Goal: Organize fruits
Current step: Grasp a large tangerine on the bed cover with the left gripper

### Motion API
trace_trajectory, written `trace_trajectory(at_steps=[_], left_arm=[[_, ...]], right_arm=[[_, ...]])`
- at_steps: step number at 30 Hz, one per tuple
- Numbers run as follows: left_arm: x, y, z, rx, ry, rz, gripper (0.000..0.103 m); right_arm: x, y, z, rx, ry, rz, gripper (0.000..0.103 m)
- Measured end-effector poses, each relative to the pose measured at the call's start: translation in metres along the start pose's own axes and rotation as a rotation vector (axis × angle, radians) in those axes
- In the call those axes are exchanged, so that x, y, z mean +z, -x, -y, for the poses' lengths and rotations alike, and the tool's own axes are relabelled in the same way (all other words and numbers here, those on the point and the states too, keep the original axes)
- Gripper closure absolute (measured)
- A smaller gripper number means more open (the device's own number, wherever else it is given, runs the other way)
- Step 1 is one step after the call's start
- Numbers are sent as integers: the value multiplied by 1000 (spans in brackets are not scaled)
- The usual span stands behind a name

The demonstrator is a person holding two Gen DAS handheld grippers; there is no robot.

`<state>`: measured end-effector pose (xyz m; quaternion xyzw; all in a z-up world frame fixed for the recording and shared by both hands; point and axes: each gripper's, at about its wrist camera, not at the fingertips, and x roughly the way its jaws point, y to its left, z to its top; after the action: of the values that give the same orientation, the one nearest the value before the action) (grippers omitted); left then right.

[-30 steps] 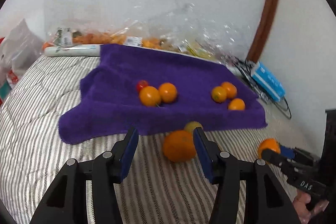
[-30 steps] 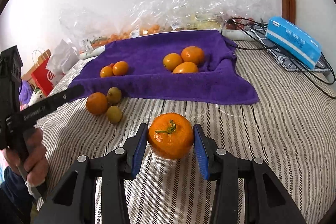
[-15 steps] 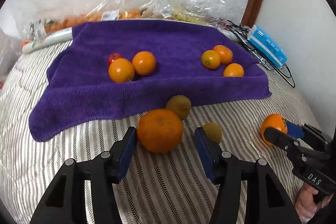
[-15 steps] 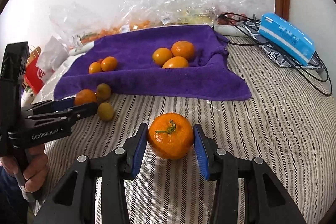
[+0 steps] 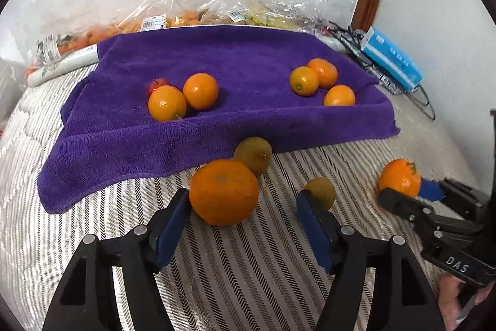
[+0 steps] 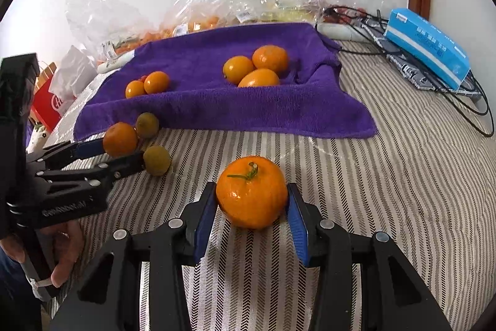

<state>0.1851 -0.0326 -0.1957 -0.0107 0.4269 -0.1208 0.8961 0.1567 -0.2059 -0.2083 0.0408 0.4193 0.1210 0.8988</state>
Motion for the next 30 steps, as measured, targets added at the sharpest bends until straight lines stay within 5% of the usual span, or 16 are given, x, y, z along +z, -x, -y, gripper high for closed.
trace_trajectory(at_steps=[3,6,10,30], left_arm=[[0,1,-5,-26,24,8,36],[-1,4,-11,-30,61,23,54],[-1,5,-21,-77,117,38,63],[-4,34,-8,-161,60,170,63]], right_arm=[[0,0,3,21,-12,3,58],[0,1,7,44,-35,7,58],[1,1,6,34,-40,7,59],[1,17,10,35,-59,93,60]])
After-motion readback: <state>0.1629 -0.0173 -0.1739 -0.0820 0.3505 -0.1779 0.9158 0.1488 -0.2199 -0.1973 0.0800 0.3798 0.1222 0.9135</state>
